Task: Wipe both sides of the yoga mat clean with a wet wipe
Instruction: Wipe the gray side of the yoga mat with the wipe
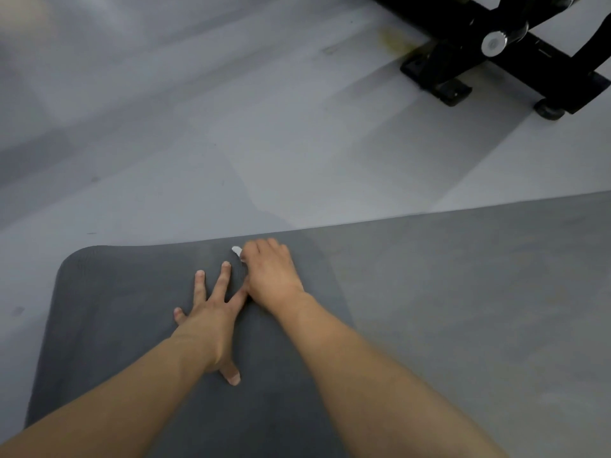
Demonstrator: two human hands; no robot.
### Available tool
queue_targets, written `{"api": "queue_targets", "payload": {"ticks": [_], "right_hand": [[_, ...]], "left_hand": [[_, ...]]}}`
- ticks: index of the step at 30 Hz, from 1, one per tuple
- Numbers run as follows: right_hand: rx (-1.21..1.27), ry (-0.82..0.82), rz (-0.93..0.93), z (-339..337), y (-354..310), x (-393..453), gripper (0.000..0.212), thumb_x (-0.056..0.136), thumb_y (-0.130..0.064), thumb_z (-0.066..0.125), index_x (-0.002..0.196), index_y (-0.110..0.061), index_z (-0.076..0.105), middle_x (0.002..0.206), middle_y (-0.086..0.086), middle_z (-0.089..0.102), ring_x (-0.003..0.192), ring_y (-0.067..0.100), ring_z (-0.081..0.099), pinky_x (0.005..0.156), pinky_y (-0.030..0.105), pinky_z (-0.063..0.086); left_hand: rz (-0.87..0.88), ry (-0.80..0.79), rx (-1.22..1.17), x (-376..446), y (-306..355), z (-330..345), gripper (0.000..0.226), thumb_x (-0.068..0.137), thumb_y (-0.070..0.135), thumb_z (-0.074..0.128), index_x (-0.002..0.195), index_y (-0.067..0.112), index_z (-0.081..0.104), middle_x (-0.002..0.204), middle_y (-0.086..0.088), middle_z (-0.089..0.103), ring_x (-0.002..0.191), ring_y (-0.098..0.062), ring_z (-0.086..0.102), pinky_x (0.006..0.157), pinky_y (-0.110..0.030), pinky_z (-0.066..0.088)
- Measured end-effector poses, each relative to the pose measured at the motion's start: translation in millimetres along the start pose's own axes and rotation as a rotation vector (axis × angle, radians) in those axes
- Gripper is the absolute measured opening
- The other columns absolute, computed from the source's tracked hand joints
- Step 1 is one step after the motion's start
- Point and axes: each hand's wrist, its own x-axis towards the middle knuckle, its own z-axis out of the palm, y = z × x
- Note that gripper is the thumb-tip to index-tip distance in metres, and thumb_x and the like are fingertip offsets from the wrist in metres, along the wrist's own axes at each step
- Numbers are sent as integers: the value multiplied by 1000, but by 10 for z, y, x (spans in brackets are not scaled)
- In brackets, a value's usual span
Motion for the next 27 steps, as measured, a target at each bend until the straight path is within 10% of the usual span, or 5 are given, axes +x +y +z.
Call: {"api": "queue_targets", "payload": {"ticks": [9, 23, 27], "right_hand": [[-168, 150, 407, -470, 1683, -324, 22, 83, -15, 59, 103, -7, 57, 99, 17, 62, 94, 38, 54, 76, 40, 36], [-7, -9, 192, -908, 774, -1519, 26, 91, -16, 51, 115, -19, 58, 109, 4, 64, 102, 31, 56, 86, 39, 43], [-21, -152, 215, -1214, 524, -2127, 31, 96, -19, 43, 126, -22, 52, 122, 0, 61, 112, 24, 52, 84, 27, 35]], "left_hand": [[-2, 21, 1, 5, -3, 25, 163, 49, 43, 99, 149, 45, -30, 146, 8, -55, 143, -38, -39, 114, -70, 21], [31, 103, 20, -73, -42, 45, 163, 42, 50, 99, 151, 49, -22, 153, 8, -46, 147, -39, -30, 109, -72, 28], [91, 183, 60, -269, -77, 207, 126, 64, 53, 88, 159, 38, 7, 166, -1, -9, 153, -38, -1, 112, -61, 36]]}}
